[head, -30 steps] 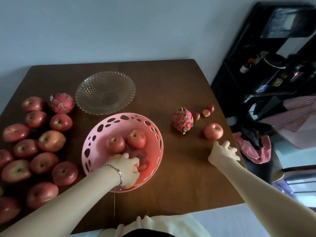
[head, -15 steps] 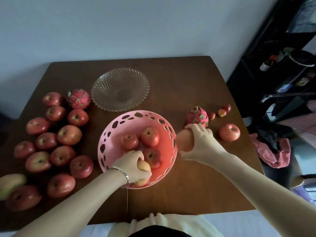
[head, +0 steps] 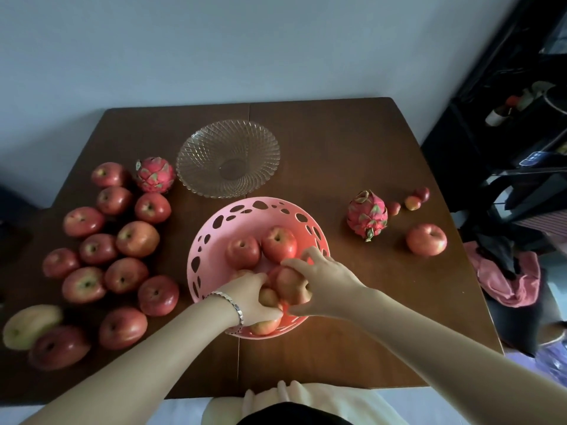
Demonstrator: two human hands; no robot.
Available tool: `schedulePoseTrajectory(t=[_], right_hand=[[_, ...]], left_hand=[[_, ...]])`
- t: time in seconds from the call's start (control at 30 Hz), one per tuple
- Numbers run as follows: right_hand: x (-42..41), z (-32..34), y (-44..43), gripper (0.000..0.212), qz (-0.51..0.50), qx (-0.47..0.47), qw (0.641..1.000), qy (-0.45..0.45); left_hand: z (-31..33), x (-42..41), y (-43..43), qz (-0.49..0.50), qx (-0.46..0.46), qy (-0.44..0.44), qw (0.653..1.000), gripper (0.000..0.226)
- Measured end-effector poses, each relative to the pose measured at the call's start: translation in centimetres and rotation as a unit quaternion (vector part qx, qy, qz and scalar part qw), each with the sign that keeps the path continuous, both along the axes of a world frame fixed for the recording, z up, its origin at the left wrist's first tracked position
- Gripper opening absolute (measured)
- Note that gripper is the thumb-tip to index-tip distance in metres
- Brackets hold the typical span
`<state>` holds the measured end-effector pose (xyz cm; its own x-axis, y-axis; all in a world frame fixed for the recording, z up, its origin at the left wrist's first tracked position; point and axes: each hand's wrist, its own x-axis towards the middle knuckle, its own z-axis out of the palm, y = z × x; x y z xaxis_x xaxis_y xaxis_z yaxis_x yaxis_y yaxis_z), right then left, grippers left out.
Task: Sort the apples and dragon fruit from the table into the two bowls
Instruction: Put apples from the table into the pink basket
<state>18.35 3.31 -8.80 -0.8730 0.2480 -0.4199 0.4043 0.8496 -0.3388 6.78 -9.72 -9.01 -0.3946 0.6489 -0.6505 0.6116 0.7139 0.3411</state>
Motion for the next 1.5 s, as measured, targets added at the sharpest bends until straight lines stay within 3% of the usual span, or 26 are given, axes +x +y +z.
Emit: schedulePoseTrajectory(t=[0.13, 0.23, 0.3, 0.47, 0.63, 0.77, 0.9, 0.97, 1.07, 1.13, 1.2, 1.33, 1.4, 1.5], right_hand=[[0.3, -0.1, 0.0, 0.089, -0.006, 0.013, 1.0, 0.007], [0.1, -0.2, -0.1, 0.08, -0.069, 0.01, 0.998, 0.007], [-0.1, -0.2, -0.4, 0.077, -0.093, 0.007, 0.996, 0.004], [0.3, -0.8, -1.1, 0.081, -0.128, 0.011, 0.991, 0.05], [-0.5, -1.0, 1.0, 0.082, -0.17, -0.007, 0.972, 0.164], [-1.4, -0.7, 3.3, 0.083, -0.153, -0.042, 0.977, 0.145], [0.9, -1.1, 6.5, 0.082, -0.156, 0.0, 0.981, 0.118], [2.8, -1.9, 9.0, 0.08, -0.233, 0.057, 0.966, 0.093], [5.3, -3.6, 13.1, 0.076, -0.4, 0.125, 0.908, 0.007], [6.1, -4.7, 14.9, 0.074, -0.47, 0.116, 0.874, -0.047], [6.4, -5.9, 16.1, 0.072, -0.492, 0.079, 0.865, -0.06], [6.9, -7.1, 16.8, 0.063, -0.531, 0.042, 0.846, 0.008], [7.3, -6.5, 16.3, 0.073, -0.542, 0.03, 0.839, 0.041], [7.2, -4.8, 13.9, 0.08, -0.489, 0.035, 0.86, 0.145]], left_hand=[[0.9, -0.3, 0.2, 0.02, -0.015, -0.005, 1.0, 0.043], [1.6, -0.1, 1.1, 0.117, 0.067, -0.08, 0.988, 0.05], [1.9, 0.4, 2.1, 0.131, 0.101, -0.104, 0.981, 0.056], [1.8, 1.5, 4.1, 0.076, 0.079, -0.067, 0.992, 0.061], [1.2, 0.3, 6.2, 0.175, 0.176, -0.06, 0.967, 0.047], [0.2, -0.3, 8.5, 0.199, 0.17, -0.059, 0.963, 0.048], [-0.9, -0.4, 8.7, 0.2, 0.17, -0.061, 0.963, 0.051], [-1.3, -0.1, 8.4, 0.192, 0.172, -0.061, 0.964, 0.054], [-1.8, 0.4, 8.3, 0.173, 0.163, -0.046, 0.97, 0.056], [-2.0, 0.3, 8.1, 0.186, 0.175, -0.051, 0.966, 0.055], [-1.9, 0.1, 8.1, 0.211, 0.193, -0.07, 0.956, 0.053], [-1.6, -0.1, 8.1, 0.249, 0.208, -0.102, 0.94, 0.048], [-1.6, -0.1, 8.0, 0.266, 0.214, -0.116, 0.933, 0.046], [-1.5, -0.4, 7.9, 0.281, 0.218, -0.137, 0.924, 0.035]])
